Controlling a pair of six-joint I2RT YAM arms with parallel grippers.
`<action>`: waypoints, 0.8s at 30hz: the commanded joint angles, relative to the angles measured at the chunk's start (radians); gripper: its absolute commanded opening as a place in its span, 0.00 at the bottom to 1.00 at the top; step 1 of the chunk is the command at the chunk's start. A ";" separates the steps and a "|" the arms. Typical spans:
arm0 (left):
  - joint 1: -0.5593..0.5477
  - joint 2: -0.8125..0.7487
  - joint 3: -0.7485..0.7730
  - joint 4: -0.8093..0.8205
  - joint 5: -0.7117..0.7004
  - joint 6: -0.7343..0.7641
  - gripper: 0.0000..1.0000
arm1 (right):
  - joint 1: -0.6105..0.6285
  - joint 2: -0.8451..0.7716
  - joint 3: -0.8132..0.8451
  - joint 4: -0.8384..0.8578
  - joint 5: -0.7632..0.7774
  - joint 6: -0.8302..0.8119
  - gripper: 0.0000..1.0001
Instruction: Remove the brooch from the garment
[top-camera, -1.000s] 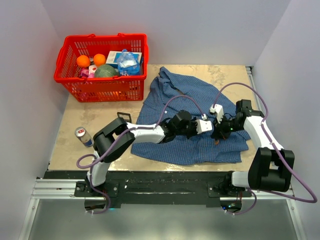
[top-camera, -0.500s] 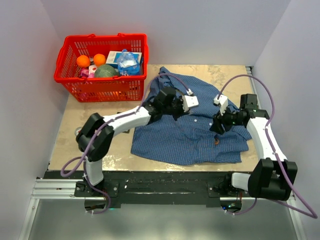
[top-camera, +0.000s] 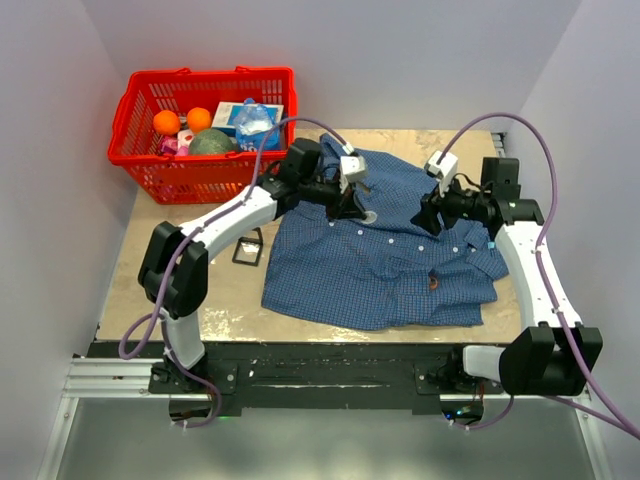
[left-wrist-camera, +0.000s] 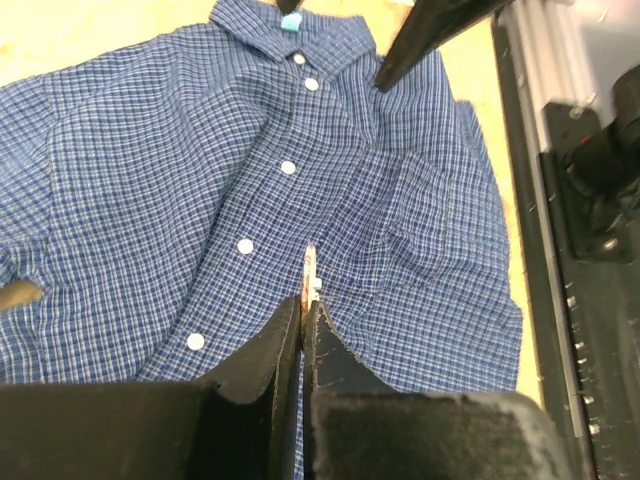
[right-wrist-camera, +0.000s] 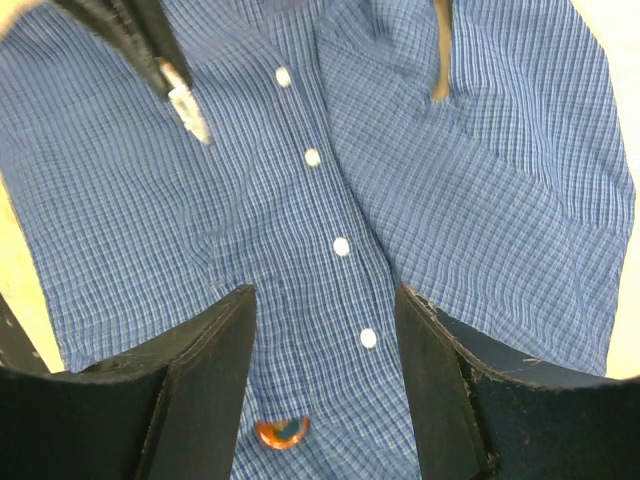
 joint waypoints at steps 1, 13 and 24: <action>0.032 -0.041 0.008 0.115 0.160 -0.183 0.00 | 0.002 0.002 0.019 0.064 -0.126 0.058 0.61; 0.019 -0.108 -0.078 0.183 0.188 -0.223 0.00 | 0.148 -0.019 -0.007 0.135 -0.208 0.199 0.64; -0.017 -0.147 -0.088 0.170 0.175 -0.209 0.00 | 0.211 0.015 0.042 0.084 -0.202 0.144 0.66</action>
